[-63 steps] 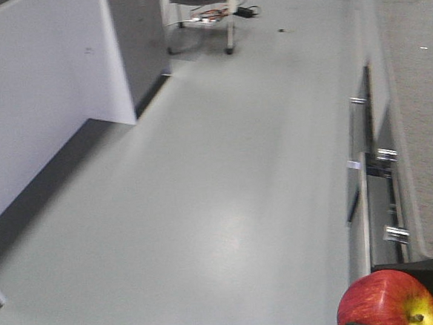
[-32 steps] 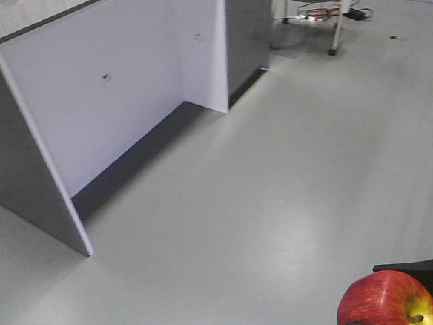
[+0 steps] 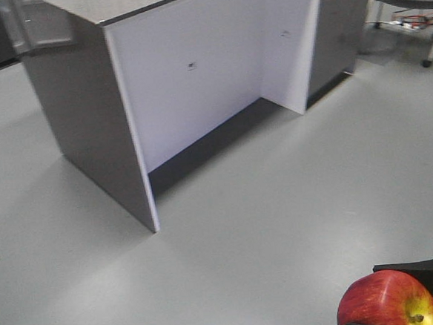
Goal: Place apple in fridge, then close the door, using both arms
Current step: 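Drive the base away from the counter holding the apple in the right gripper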
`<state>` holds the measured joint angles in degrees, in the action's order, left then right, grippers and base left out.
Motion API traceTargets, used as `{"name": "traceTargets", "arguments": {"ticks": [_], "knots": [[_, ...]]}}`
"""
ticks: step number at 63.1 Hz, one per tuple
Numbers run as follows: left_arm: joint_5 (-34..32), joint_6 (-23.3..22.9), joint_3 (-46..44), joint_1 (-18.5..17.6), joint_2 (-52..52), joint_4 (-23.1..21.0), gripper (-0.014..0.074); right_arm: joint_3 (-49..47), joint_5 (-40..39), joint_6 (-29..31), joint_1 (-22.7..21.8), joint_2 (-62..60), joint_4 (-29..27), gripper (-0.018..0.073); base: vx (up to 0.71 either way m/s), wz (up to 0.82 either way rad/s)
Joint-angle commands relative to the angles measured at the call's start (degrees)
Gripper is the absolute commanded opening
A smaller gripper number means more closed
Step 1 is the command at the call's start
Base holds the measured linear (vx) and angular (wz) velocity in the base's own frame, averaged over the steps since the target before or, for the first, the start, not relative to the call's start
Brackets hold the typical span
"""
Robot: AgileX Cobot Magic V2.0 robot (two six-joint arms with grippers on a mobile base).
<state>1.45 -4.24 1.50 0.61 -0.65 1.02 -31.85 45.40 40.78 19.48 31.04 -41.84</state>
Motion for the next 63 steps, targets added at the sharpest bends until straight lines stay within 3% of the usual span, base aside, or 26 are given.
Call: {"name": "traceTargets", "arguments": {"ticks": [1, 63], "knots": [[-4.06, -0.15, 1.21, 0.09, -0.88, -0.15, -0.0006, -1.62, -2.77, 0.23, 0.05, 0.07, -2.45, 0.0328, -0.01, 0.47], [-4.06, -0.15, 1.21, 0.09, -0.88, -0.15, -0.0006, -1.62, -2.63, 0.23, 0.05, 0.07, -2.40, 0.0328, 0.02, 0.51]]}}
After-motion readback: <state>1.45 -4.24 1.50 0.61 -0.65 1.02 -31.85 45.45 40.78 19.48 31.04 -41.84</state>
